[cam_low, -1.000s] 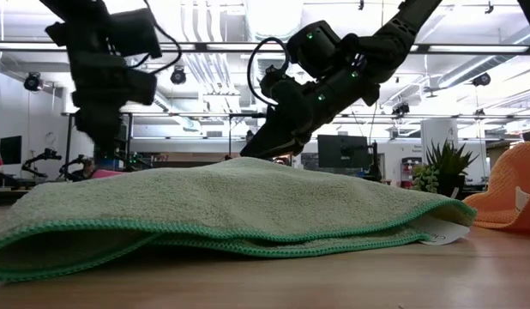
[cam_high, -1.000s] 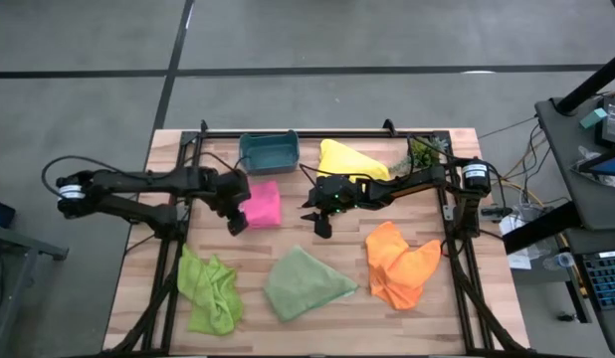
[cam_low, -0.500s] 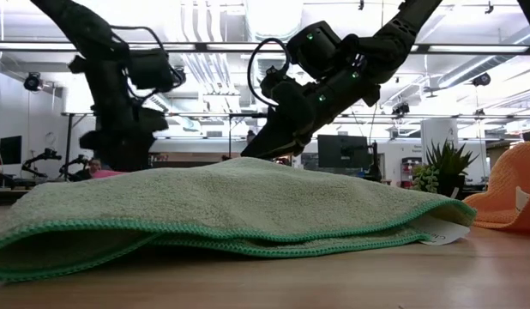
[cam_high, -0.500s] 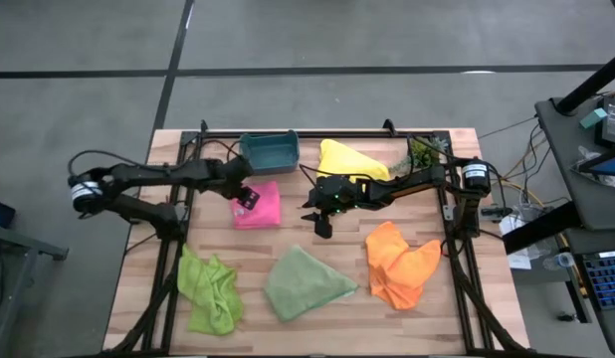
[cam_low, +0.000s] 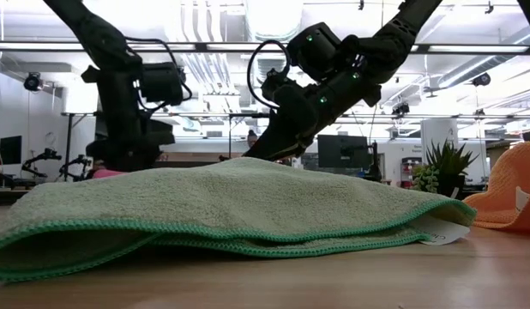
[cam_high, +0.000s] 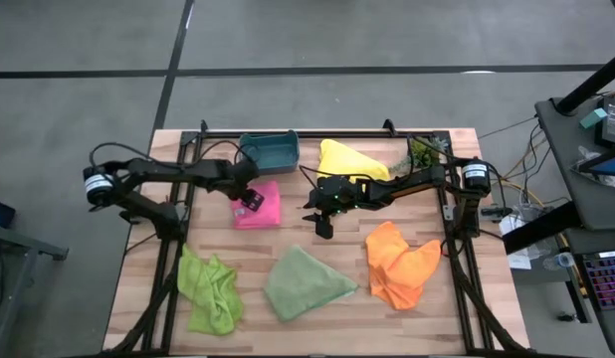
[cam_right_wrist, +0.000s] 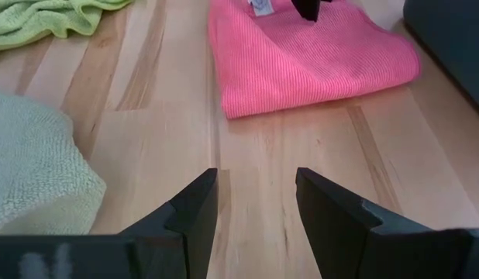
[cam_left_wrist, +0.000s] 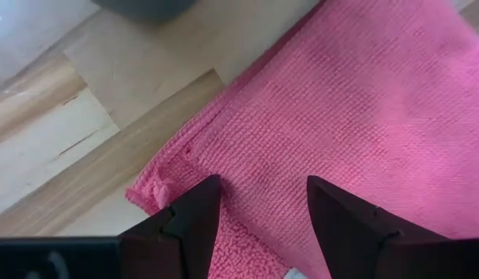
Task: Fold microfiber towels
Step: Fold the pink microfiber towel
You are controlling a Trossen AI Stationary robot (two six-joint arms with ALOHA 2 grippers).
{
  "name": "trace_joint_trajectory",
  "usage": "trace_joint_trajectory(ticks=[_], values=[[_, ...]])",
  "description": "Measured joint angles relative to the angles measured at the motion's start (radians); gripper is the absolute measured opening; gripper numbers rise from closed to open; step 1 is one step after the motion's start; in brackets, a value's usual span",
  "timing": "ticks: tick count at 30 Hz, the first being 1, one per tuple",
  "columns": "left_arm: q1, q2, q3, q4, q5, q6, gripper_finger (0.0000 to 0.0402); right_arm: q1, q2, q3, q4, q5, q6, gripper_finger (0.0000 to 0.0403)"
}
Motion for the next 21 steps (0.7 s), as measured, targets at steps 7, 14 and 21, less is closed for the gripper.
trace_joint_trajectory(ticks=[7,14,21], values=[[-0.006,-0.062,0.002,-0.010,0.027,0.021,0.0178,0.000,0.000,0.000,0.001,0.000,-0.002,0.0164],[-0.006,-0.148,-0.022,-0.108,0.020,-0.010,0.0178,0.000,0.000,0.000,-0.001,0.000,-0.007,0.0164],[-0.005,-0.101,-0.048,0.017,0.018,-0.012,0.0178,0.000,0.000,0.000,-0.001,0.000,-0.007,0.0164]])
